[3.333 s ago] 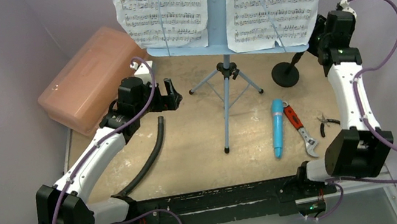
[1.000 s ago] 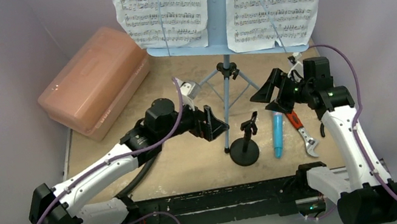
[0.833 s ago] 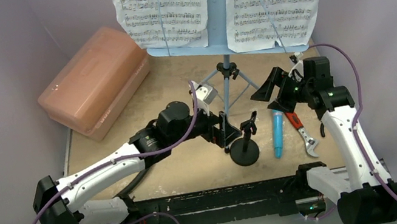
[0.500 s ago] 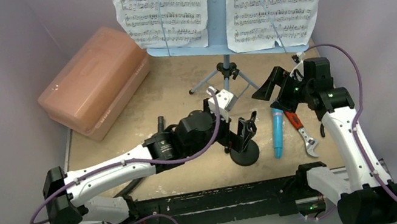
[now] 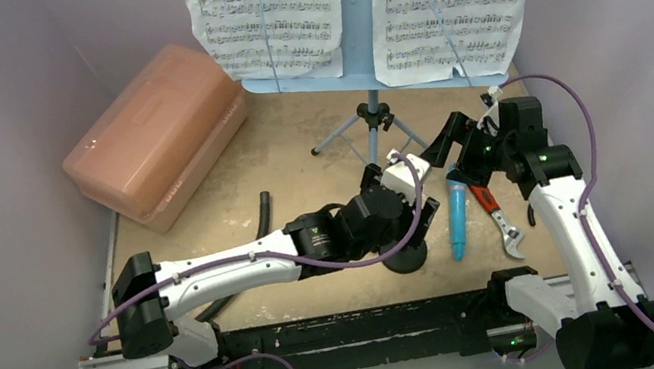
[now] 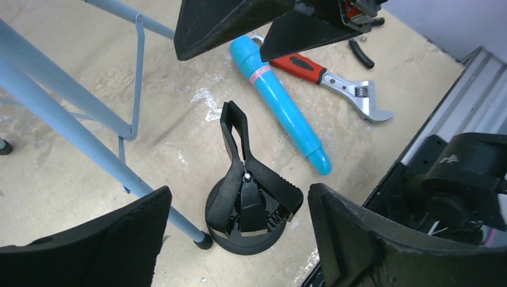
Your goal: Set up the instrument practice props
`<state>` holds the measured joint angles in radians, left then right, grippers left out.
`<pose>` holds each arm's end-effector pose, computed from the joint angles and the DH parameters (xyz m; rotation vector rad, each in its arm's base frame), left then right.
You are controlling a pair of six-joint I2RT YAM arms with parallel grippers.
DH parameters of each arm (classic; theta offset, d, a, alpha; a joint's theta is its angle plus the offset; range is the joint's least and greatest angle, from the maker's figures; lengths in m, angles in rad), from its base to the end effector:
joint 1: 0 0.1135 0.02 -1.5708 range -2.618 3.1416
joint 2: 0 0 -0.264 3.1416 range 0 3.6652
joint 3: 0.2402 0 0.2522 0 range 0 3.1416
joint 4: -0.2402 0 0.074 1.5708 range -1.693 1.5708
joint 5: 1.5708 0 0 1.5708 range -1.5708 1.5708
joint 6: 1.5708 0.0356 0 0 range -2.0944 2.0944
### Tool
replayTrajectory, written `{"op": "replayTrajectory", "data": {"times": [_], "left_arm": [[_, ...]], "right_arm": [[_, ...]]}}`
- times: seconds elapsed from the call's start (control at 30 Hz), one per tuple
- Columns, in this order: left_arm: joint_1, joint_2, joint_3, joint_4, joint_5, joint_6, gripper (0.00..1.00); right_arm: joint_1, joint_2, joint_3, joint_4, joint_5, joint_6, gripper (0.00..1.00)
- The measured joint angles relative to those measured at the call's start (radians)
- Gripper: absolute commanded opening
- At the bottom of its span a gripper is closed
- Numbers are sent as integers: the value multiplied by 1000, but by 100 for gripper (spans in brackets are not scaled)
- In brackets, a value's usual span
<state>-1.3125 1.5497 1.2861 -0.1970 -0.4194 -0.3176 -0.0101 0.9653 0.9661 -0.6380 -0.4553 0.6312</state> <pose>0.1065 -0.3463 0.3242 0.7318 1.9080 -0.6186 0.2000 0.0136 0.3277 0.4593 2.2153 0.8417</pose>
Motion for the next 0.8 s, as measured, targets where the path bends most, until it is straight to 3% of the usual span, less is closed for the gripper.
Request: {"op": "replayTrajectory", "data": {"times": [0.23, 0.53, 0.8], "left_arm": [[-6, 35, 9, -14, 5, 23, 51], [-9, 19, 6, -30, 72, 48, 42], [-10, -104, -76, -76, 182, 92, 38]], "right_arm": [[0, -2, -10, -2, 11, -11, 93], [0, -5, -10, -3, 21, -26, 93], [0, -5, -10, -2, 53, -49, 93]]}}
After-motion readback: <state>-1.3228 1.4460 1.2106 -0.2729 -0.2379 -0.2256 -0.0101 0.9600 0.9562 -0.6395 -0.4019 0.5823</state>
